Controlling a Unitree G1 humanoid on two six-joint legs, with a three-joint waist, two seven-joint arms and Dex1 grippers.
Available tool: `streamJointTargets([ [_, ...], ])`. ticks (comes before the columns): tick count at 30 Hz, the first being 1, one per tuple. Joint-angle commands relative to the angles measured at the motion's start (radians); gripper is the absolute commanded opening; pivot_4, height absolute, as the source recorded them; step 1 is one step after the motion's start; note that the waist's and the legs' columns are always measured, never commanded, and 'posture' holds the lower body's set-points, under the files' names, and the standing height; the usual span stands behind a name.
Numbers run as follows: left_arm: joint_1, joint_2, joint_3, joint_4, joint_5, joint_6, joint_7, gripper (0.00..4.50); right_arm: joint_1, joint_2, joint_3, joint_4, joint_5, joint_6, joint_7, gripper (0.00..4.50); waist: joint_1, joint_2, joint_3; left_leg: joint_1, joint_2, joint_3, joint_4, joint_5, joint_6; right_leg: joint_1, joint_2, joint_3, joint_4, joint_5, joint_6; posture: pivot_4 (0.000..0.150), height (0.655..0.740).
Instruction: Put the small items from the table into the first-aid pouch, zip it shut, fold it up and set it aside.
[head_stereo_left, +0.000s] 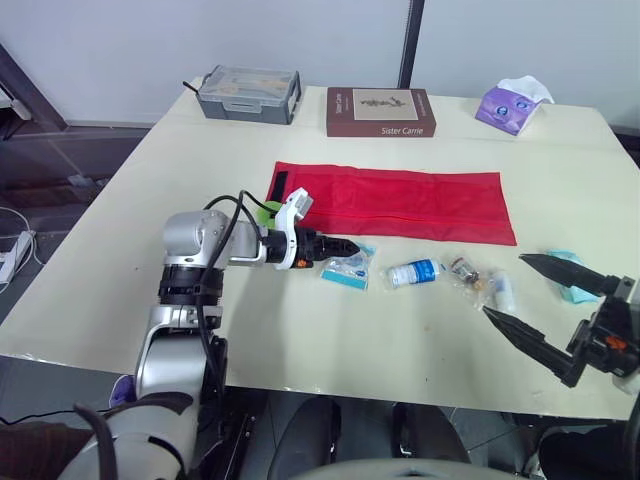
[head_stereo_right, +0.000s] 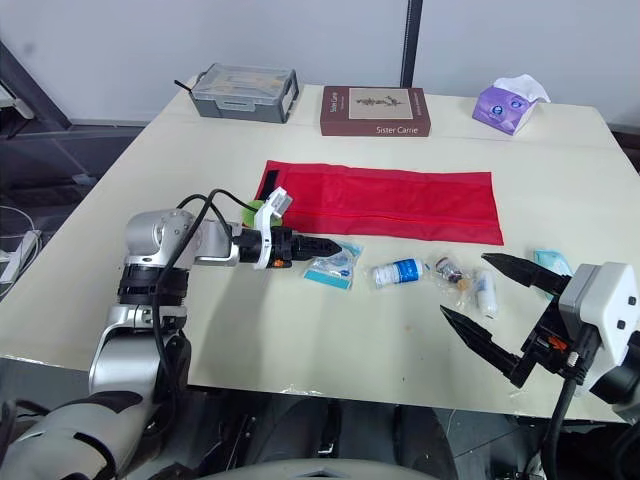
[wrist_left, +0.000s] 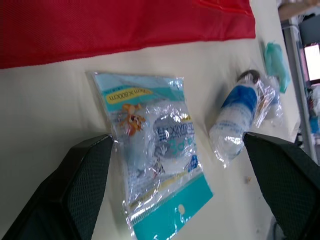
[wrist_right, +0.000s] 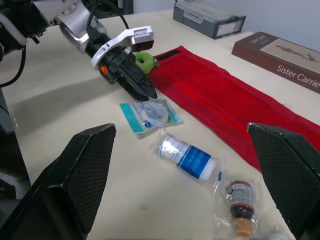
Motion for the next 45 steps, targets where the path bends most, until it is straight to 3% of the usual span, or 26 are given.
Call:
streamJointTargets([
  [1, -0.031, -0.017, 0.02, 0.027, -0.009, 0.031, 0.002, 3.93, 0.017, 0.008, -0.031, -0.039, 0.004, -0.034, -0.012, 4.5, 0.0, 0.0, 0.0, 0.0, 0.0, 0.0, 0.0, 0.0, 0.0, 0.0, 0.0, 0.0, 0.0, 0.0, 0.0, 0.15, 0.74],
  [3, -0.029, -0.021, 0.008, 0.038, -0.008, 0.033, -0.006, 3.31, 0.027, 0.008, -0.03, -0.039, 0.003, -0.043, -0.016, 4.5, 0.0, 0.0, 0.0, 0.0, 0.0, 0.0, 0.0, 0.0, 0.0, 0.0, 0.0, 0.001, 0.0, 0.0, 0.0, 0.15, 0.74],
  [7, -0.022, -0.037, 0.011, 0.061, -0.003, 0.029, -0.004, 1.67, 0.036, 0.007, -0.023, -0.039, 0.003, -0.053, -0.022, 4.5, 0.0, 0.0, 0.0, 0.0, 0.0, 0.0, 0.0, 0.0, -0.001, 0.0, 0.0, 0.001, 0.0, 0.0, 0.0, 0.15, 0.74],
  [11, -0.003, -0.048, 0.09, 0.025, -0.042, 0.062, -0.005, 0.07, 0.04, -0.014, -0.001, -0.039, 0.058, -0.016, -0.071, 4.5, 0.0, 0.0, 0.0, 0.0, 0.0, 0.0, 0.0, 0.0, -0.001, 0.0, 0.0, 0.001, 0.0, 0.0, 0.0, 0.15, 0.74],
  [14, 0.047, -0.017, 0.165, -0.083, -0.127, 0.104, -0.036, 0.02, 0.018, -0.075, 0.083, -0.035, 0.226, 0.058, -0.209, 4.5, -0.006, 0.0, 0.0, 0.0, 0.0, 0.0, 0.0, 0.001, -0.001, -0.001, -0.001, 0.002, 0.0, 0.0, 0.0, 0.15, 0.74],
  [17, 0.11, 0.008, 0.227, -0.214, -0.253, 0.112, -0.031, 0.02, -0.168, -0.098, 0.311, 0.017, 0.351, 0.109, -0.395, 4.5, -0.011, -0.002, 0.0, 0.001, 0.002, 0.001, 0.0, 0.003, -0.005, -0.001, -0.004, 0.004, 0.0, 0.0, -0.002, 0.15, 0.74],
  [21, 0.131, -0.045, 0.342, -0.303, -0.382, 0.112, 0.078, 0.02, -0.44, -0.002, 0.585, 0.137, 0.402, 0.184, -0.62, 4.5, 0.0, -0.002, -0.001, -0.001, 0.002, -0.001, 0.0, 0.004, -0.008, -0.003, -0.006, 0.004, 0.0, -0.001, -0.006, 0.15, 0.74],
  [25, 0.119, -0.166, 0.473, -0.388, -0.486, 0.112, 0.26, 0.02, -0.598, 0.121, 0.727, 0.243, 0.472, 0.219, -0.779, 4.5, 0.007, -0.003, -0.001, -0.002, 0.0, -0.001, 0.0, 0.004, -0.008, -0.003, -0.006, 0.003, 0.0, 0.001, -0.003, 0.15, 0.74],
  [30, 0.112, -0.309, 0.585, -0.448, -0.642, 0.107, 0.489, 0.02, -0.699, 0.229, 0.783, 0.348, 0.556, 0.221, -0.886, 4.5, 0.0, -0.003, -0.001, -0.002, -0.002, -0.002, 0.0, 0.004, -0.008, -0.002, -0.004, 0.003, 0.0, 0.002, -0.002, 0.15, 0.74],
  [34, 0.16, -0.341, 0.555, -0.475, -0.823, 0.043, 0.647, 0.02, -0.752, 0.297, 0.795, 0.414, 0.585, 0.215, -0.907, 4.5, -0.005, -0.003, -0.001, -0.001, -0.002, -0.001, 0.0, 0.004, -0.007, -0.002, -0.001, 0.003, 0.001, 0.002, -0.002, 0.15, 0.74],
  [39, 0.247, -0.283, 0.431, -0.488, -1.071, -0.101, 0.811, 0.02, -0.806, 0.389, 0.764, 0.472, 0.633, 0.172, -0.926, 4.5, -0.004, -0.003, -0.001, 0.0, -0.001, 0.0, 0.0, 0.004, -0.007, -0.003, -0.001, 0.003, 0.005, 0.002, -0.003, 0.15, 0.74],
  [45, 0.324, -0.16, 0.268, -0.513, -1.273, -0.271, 0.905, 0.02, -0.831, 0.446, 0.73, 0.464, 0.698, 0.132, -0.948, 4.5, -0.002, -0.003, -0.001, 0.0, -0.003, 0.0, 0.0, 0.004, -0.007, -0.003, -0.002, 0.004, 0.006, 0.002, -0.003, 0.15, 0.74],
])
